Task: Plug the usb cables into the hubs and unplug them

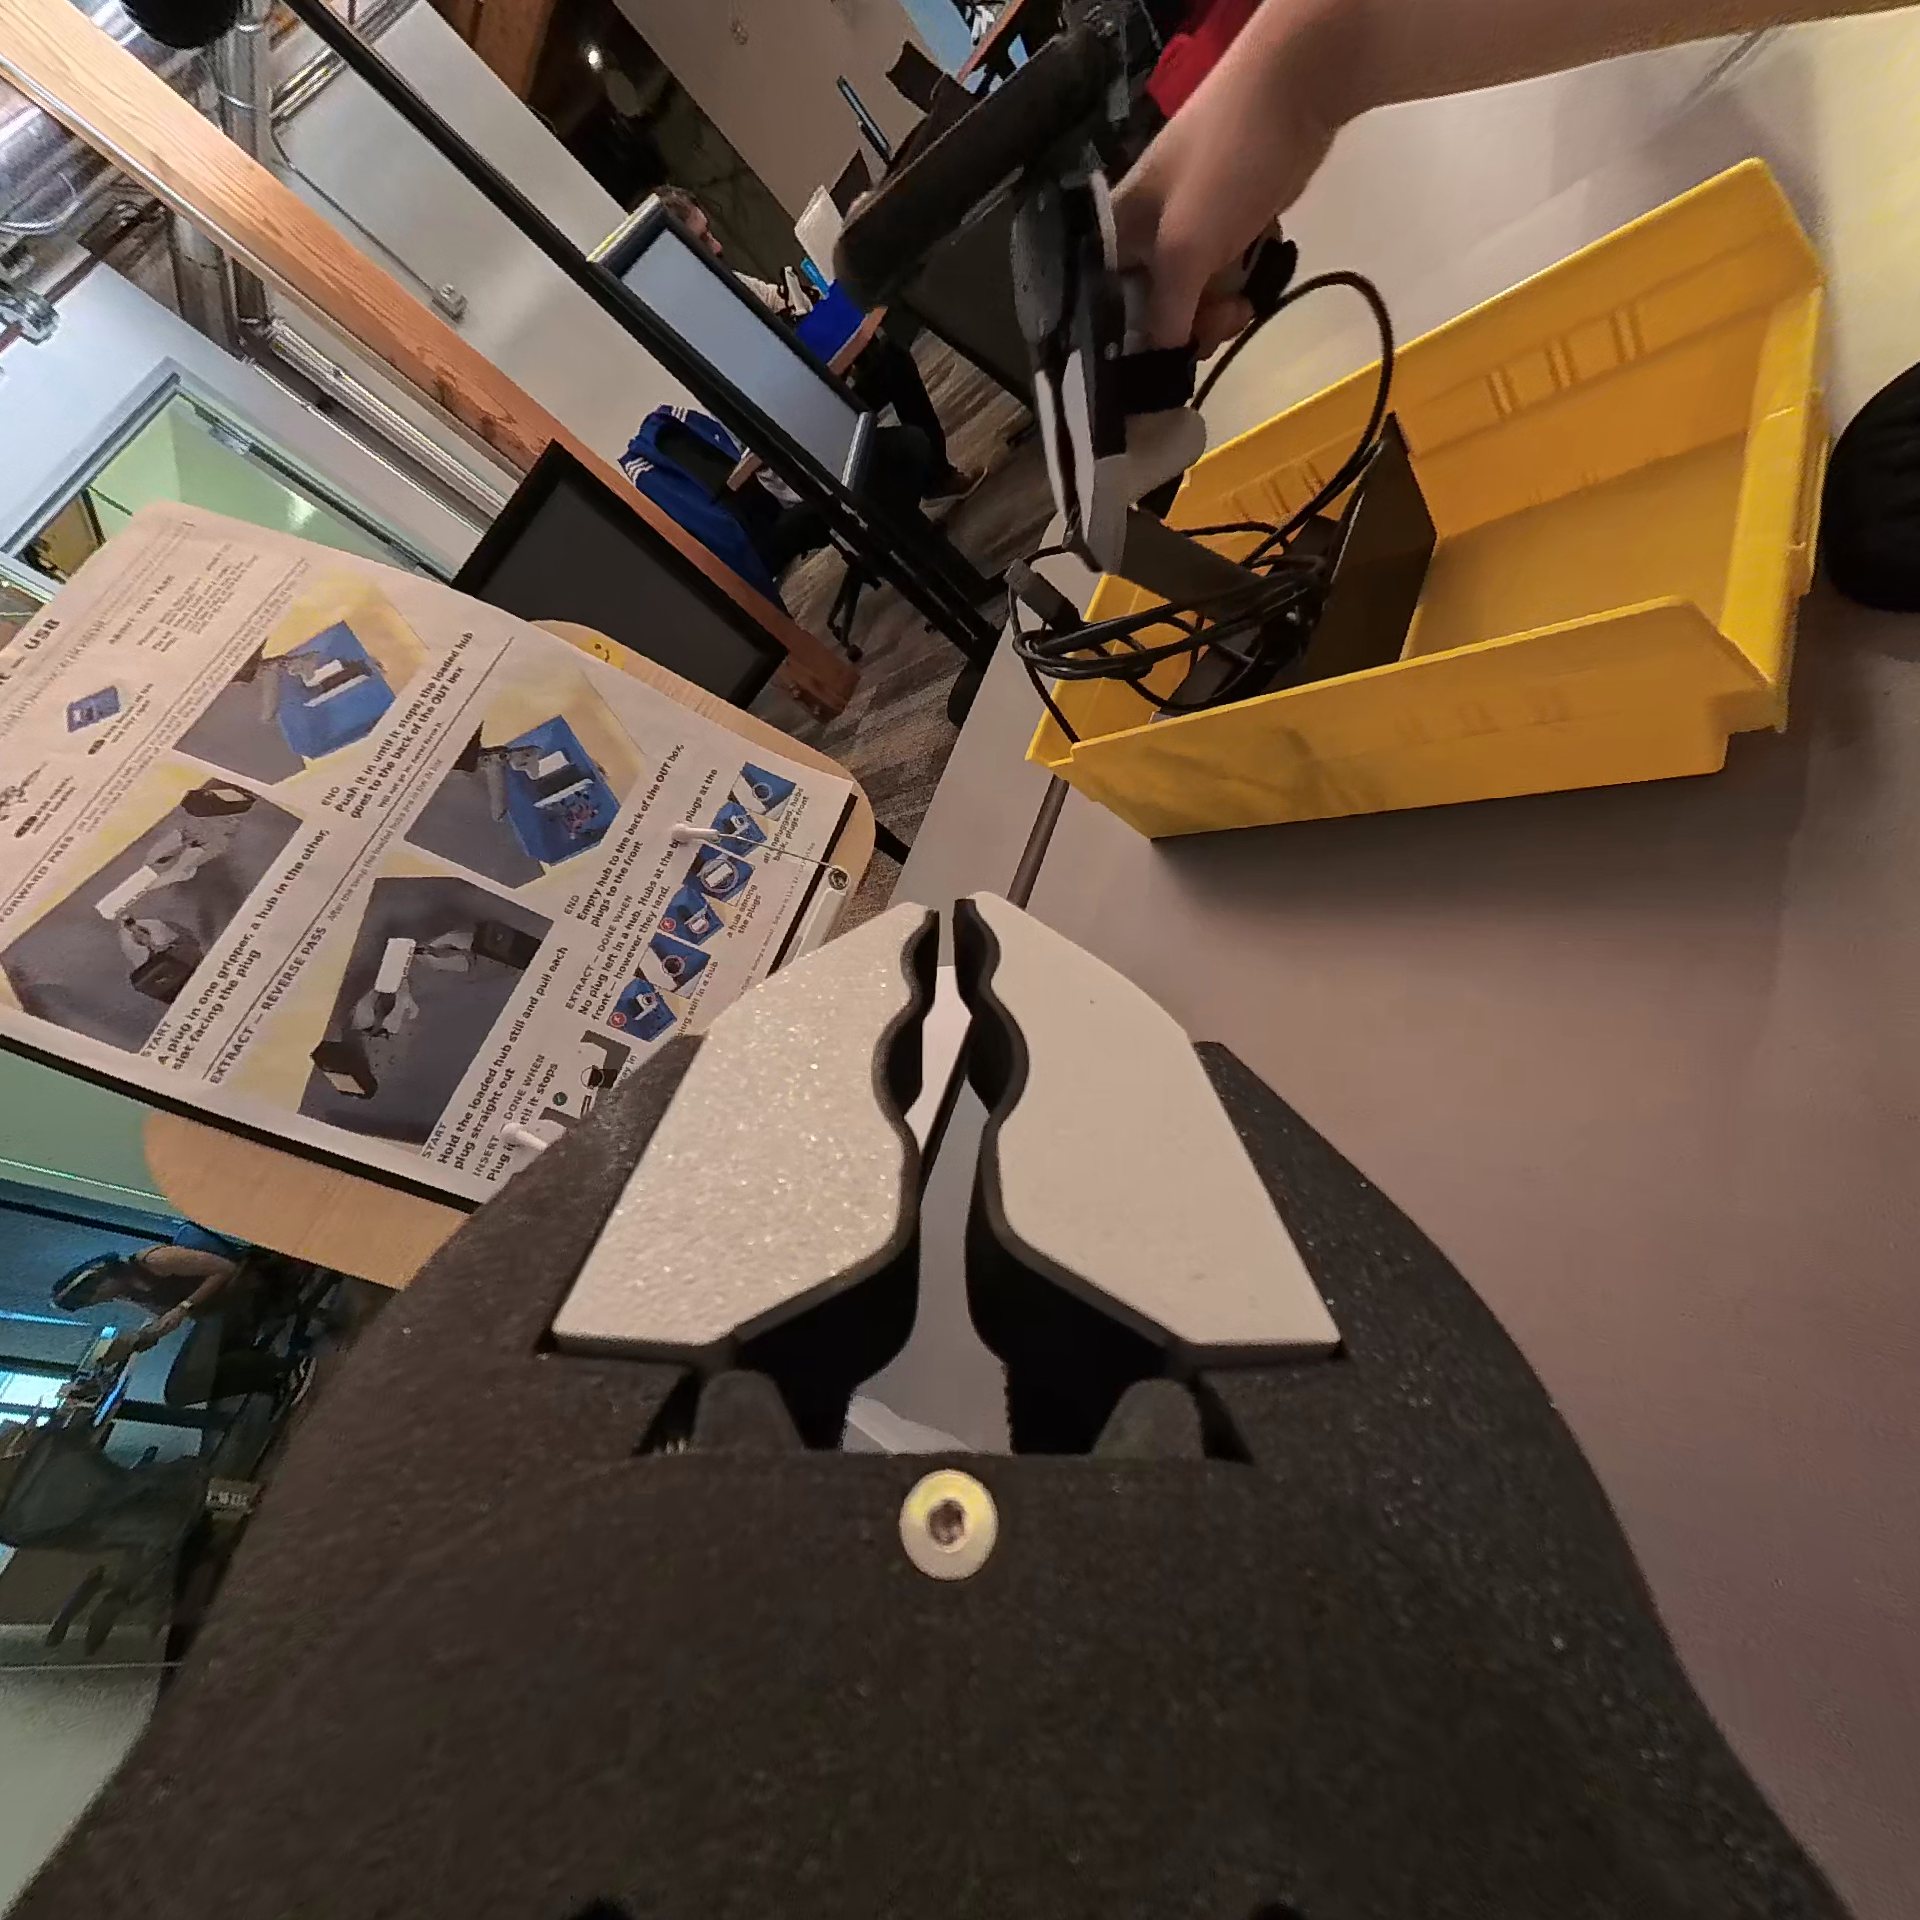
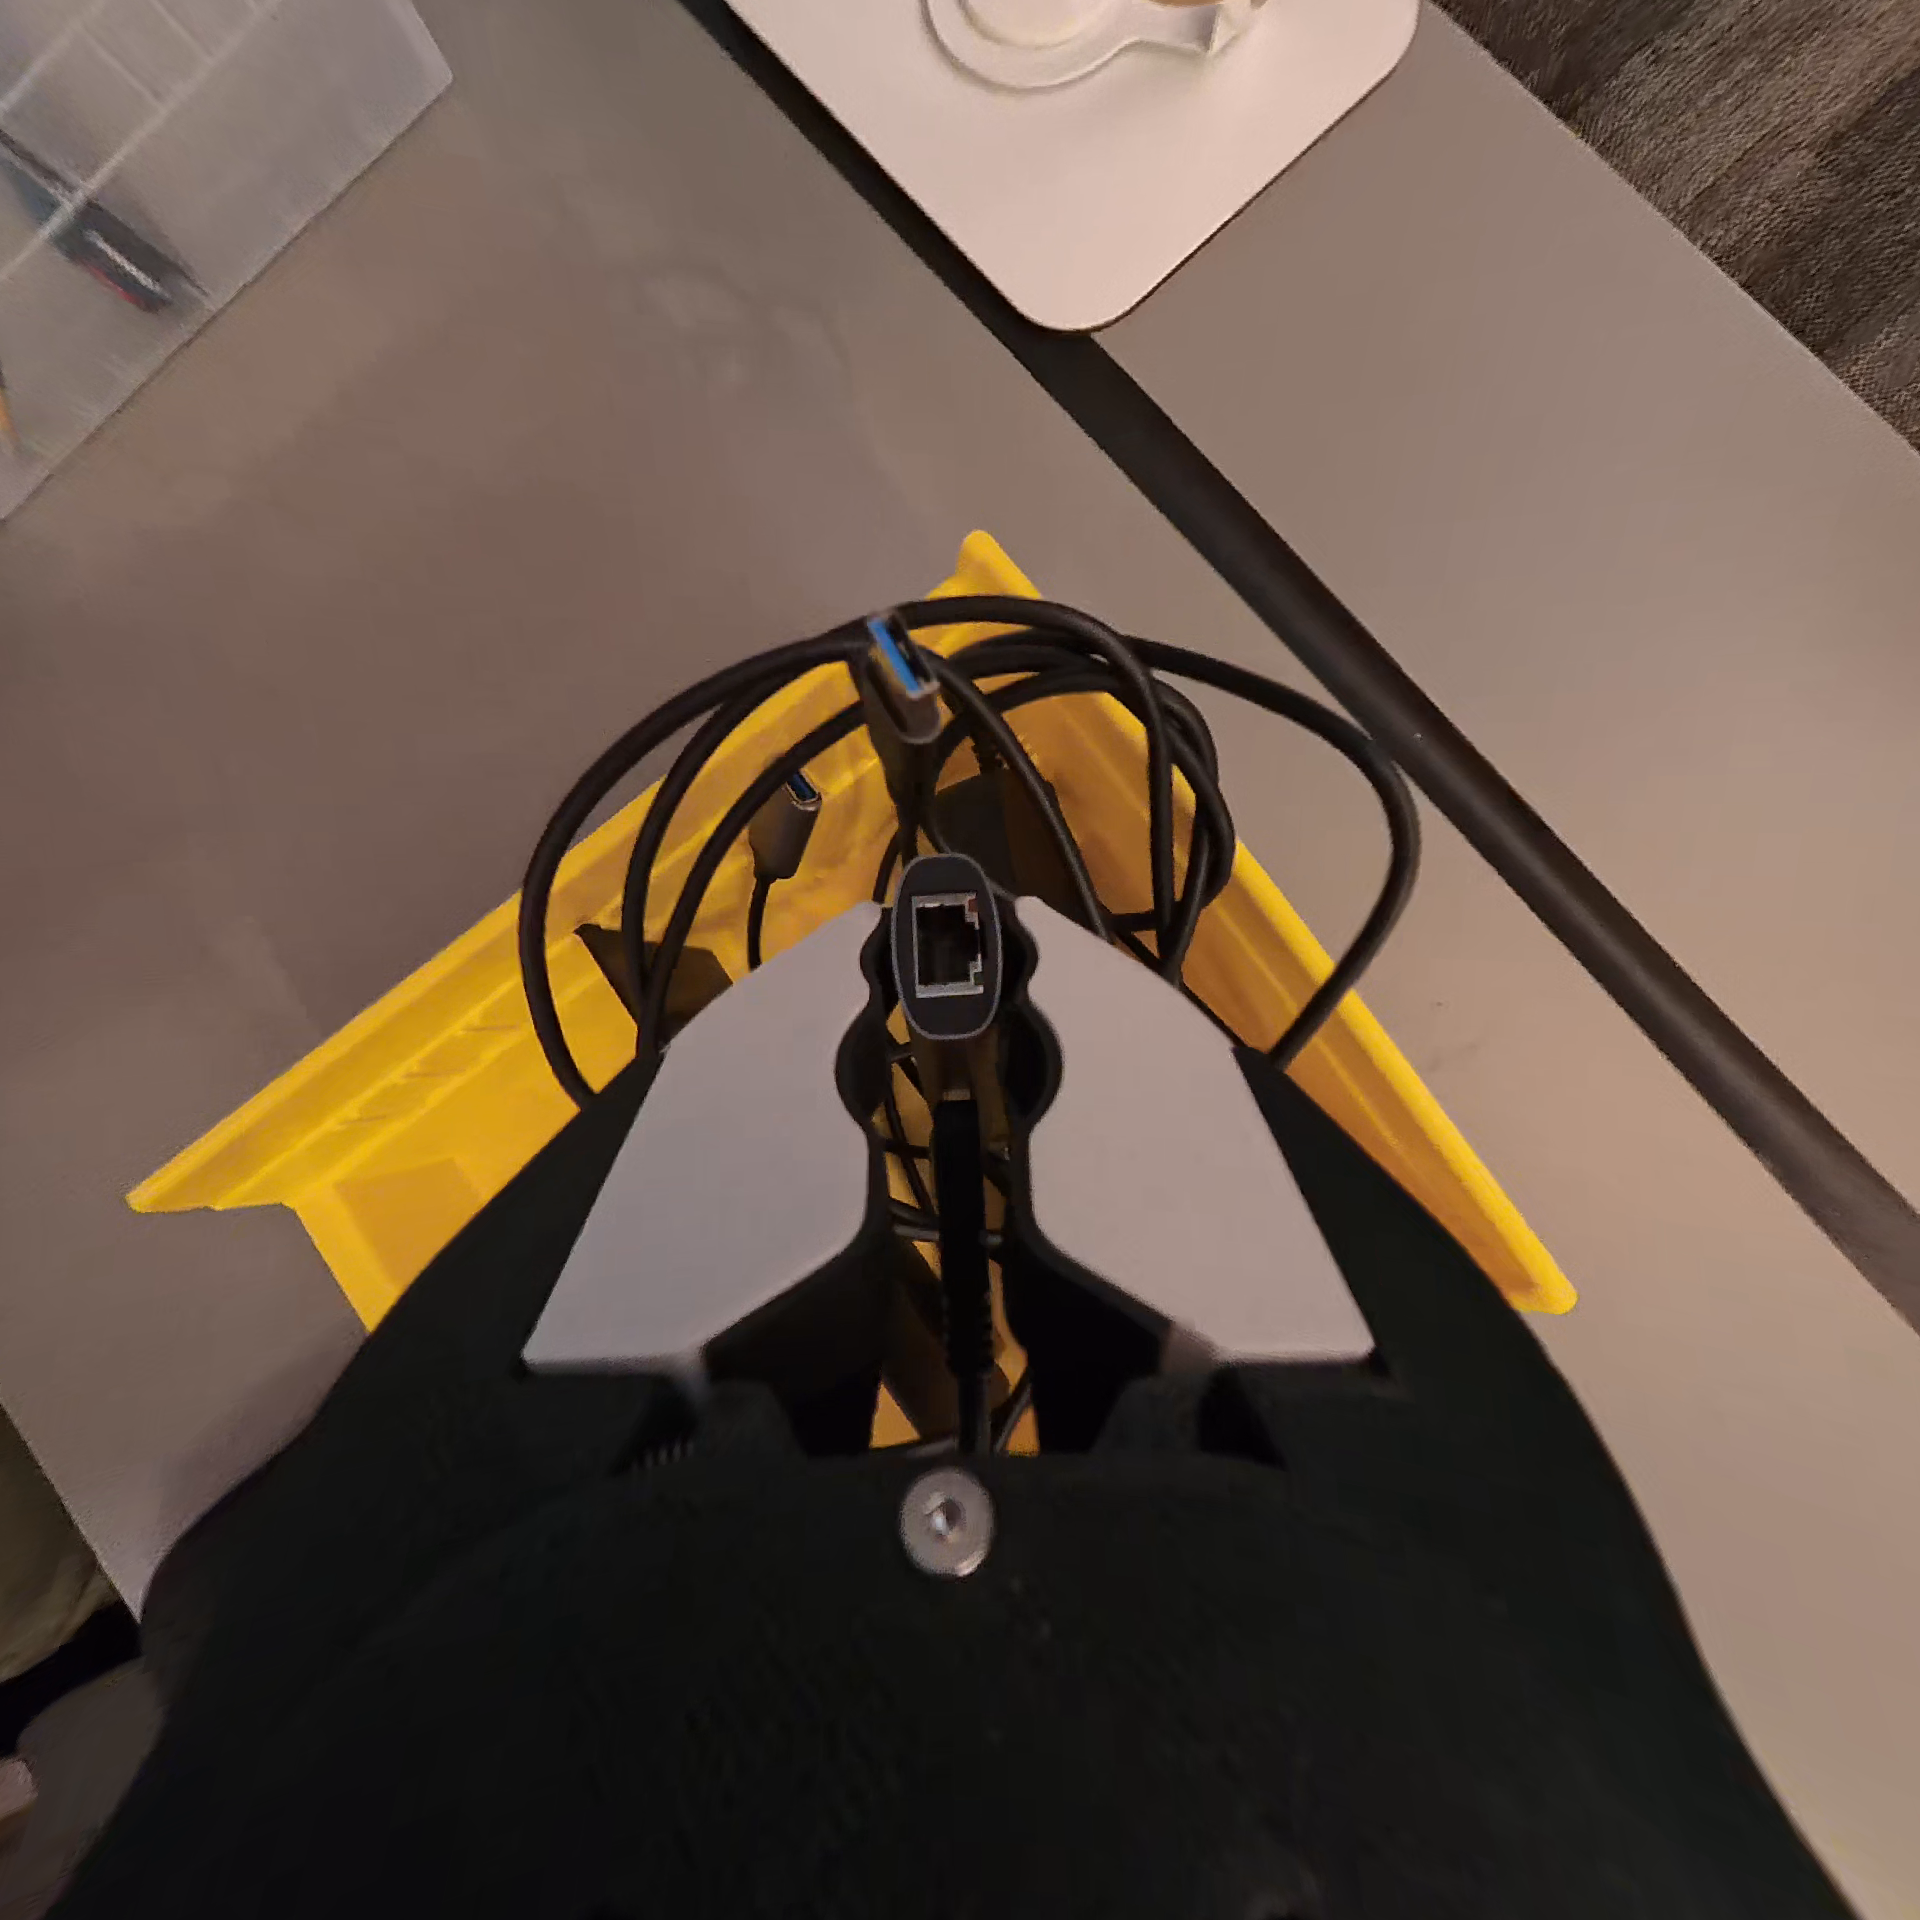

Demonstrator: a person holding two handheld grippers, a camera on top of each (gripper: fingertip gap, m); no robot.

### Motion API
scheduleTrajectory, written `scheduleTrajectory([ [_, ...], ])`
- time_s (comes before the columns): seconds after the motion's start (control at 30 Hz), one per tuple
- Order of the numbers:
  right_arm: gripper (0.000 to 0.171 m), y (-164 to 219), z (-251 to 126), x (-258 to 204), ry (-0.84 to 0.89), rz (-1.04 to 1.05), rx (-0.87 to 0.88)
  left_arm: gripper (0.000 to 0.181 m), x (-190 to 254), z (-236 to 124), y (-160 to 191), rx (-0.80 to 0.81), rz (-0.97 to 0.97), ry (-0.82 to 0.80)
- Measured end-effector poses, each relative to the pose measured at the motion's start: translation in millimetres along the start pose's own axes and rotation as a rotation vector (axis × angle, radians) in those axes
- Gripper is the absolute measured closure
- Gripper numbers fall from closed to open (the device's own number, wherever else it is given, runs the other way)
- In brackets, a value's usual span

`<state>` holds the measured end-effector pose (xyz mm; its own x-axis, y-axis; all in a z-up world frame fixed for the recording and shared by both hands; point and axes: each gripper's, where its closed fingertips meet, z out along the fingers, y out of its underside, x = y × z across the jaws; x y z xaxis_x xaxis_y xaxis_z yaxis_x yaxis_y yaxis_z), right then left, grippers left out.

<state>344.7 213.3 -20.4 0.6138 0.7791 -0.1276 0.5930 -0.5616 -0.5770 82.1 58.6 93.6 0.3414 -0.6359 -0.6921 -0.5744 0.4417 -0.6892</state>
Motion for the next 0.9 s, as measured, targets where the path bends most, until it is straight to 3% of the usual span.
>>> scheduleTrajectory([
  [0.2, 0.148, -10, 3, 11, 0.172, -0.193, -0.101, 0.176, 1, 2, 2, -0.013, -0.001, 0.002],
  [0.43, 0.146, -5, -9, 23, 0.239, -0.207, -0.123, 0.176, -1, 1, 3, -0.013, -0.008, -0.001],
  [0.63, 0.136, -7, -27, 31, 0.278, -0.196, -0.019, 0.176, 0, 3, 5, -0.022, -0.007, 0.005],
  [0.9, 0.136, -18, -61, 17, 0.249, -0.199, 0.168, 0.176, 1, 8, 9, -0.041, -0.006, 0.009],
])
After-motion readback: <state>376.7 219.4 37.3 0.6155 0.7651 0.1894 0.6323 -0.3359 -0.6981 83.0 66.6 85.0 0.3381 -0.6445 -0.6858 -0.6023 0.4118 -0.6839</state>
